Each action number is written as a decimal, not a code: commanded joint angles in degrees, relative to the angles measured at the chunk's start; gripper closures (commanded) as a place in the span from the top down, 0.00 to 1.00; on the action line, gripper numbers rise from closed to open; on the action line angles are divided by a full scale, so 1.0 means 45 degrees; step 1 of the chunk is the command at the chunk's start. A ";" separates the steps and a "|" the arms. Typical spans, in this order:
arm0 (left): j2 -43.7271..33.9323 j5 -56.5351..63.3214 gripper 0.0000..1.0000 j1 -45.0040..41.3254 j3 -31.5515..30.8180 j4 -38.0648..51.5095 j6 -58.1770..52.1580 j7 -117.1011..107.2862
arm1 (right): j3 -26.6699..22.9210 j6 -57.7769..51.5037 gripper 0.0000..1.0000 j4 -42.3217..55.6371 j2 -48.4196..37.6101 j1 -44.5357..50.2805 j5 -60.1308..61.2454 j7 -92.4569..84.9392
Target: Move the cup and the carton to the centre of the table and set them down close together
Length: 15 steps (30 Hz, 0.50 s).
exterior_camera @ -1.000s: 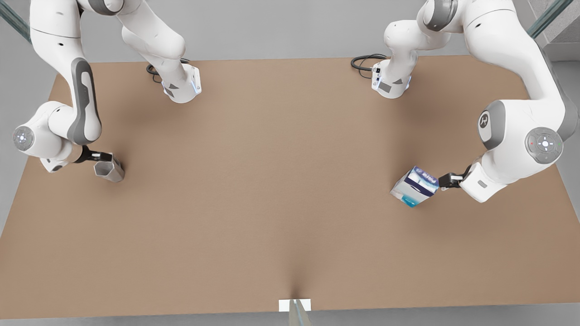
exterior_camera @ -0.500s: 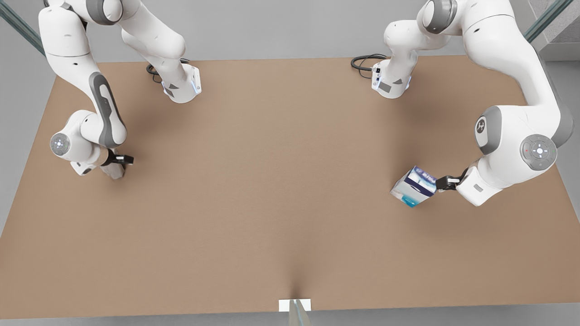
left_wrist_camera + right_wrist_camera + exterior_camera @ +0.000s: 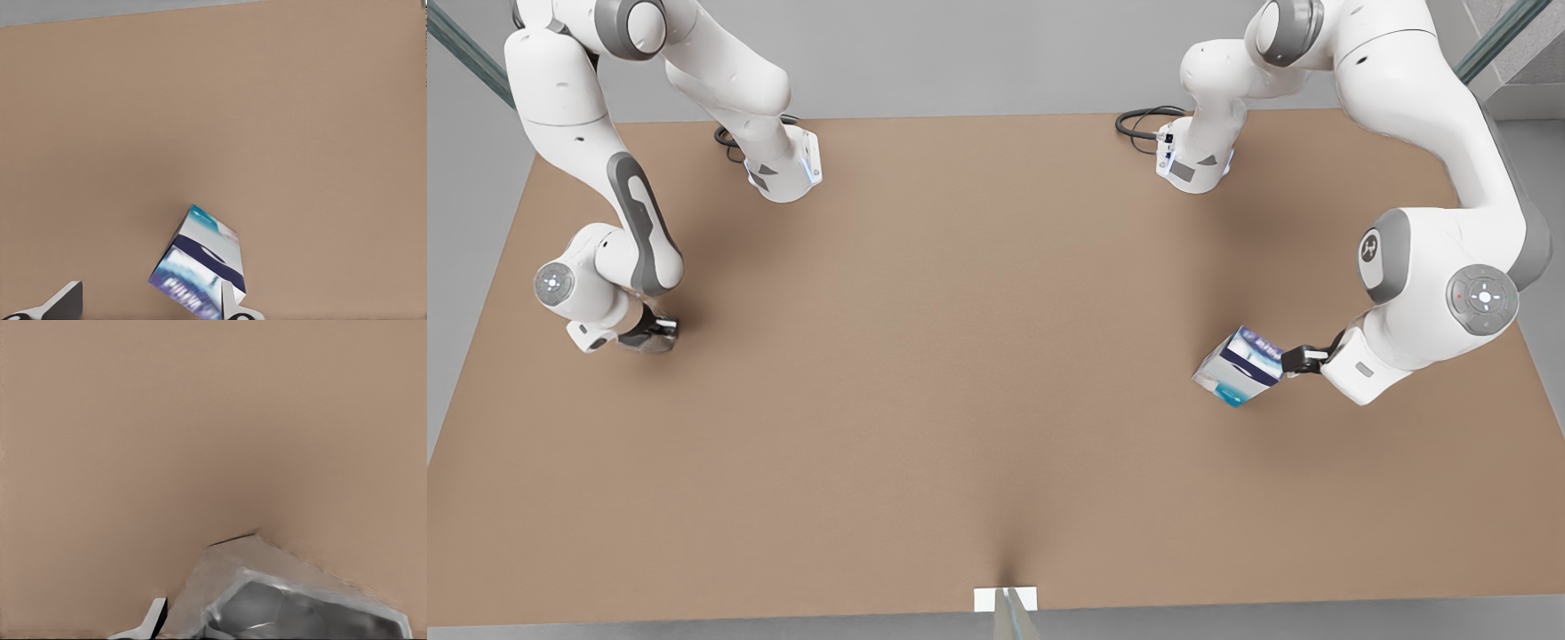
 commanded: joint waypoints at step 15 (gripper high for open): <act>0.0253 0.0001 1.00 -0.0017 -0.0012 0.0469 0.0000 0.0000 | 0.2520 -0.2202 0.21 0.1102 -0.1106 0.0129 -0.0078 0.0369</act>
